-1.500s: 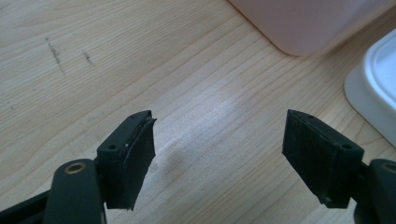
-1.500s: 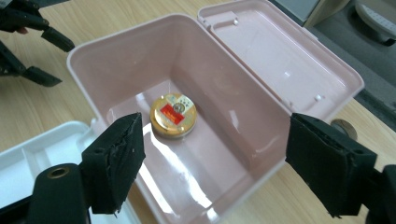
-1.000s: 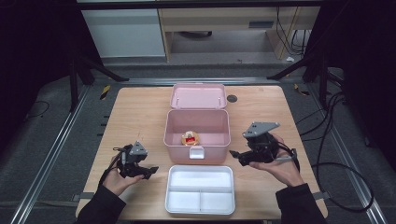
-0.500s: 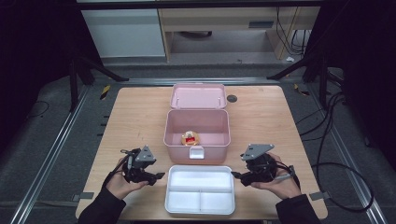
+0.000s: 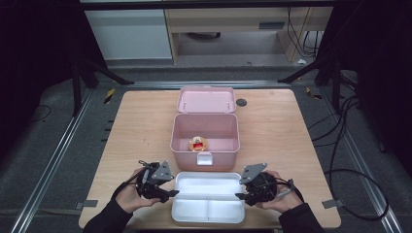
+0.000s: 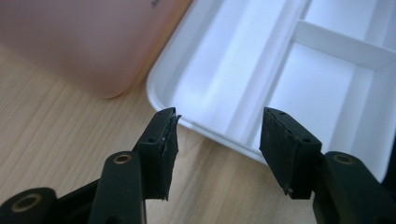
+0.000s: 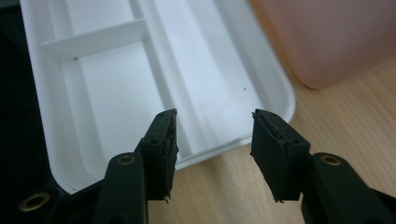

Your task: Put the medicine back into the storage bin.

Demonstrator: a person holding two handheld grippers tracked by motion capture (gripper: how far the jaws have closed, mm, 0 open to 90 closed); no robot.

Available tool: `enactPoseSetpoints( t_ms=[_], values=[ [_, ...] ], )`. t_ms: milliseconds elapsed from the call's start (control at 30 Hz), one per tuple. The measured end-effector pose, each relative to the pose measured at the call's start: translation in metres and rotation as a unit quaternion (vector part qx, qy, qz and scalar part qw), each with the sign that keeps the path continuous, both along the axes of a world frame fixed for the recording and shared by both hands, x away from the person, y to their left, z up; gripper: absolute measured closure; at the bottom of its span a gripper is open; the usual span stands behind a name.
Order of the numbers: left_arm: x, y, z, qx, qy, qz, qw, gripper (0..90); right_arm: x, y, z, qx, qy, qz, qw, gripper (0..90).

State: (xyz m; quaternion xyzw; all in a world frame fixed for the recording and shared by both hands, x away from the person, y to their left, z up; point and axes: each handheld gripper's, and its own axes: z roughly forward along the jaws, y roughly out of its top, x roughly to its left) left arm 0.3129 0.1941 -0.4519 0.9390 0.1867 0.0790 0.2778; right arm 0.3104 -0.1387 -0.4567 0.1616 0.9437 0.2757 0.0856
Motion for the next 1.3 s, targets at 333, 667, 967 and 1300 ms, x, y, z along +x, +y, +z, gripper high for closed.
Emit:
enactPoseSetpoints(
  t_ms=[333, 667, 967, 1300],
  values=[
    [-0.003, -0.025, -0.007, 0.063, 0.013, -0.062, 0.996, 61.6, 0.001, 0.023, -0.01, -0.055, 0.022, 0.044, 0.9973, 67.9],
    [0.003, -0.039, -0.016, 0.105, 0.051, -0.094, 0.9887, 70.9, 0.005, 0.035, -0.017, -0.103, 0.048, 0.068, 0.9912, 74.2],
    [0.01, -0.049, -0.021, 0.147, 0.052, -0.114, 0.9811, 79.7, 0.011, 0.043, -0.021, -0.133, 0.06, 0.078, 0.9863, 82.0],
    [0.016, -0.054, -0.024, 0.168, 0.057, -0.138, 0.9744, 85.3, 0.017, 0.044, -0.022, -0.139, 0.077, 0.082, 0.9838, 85.1]
  ],
)
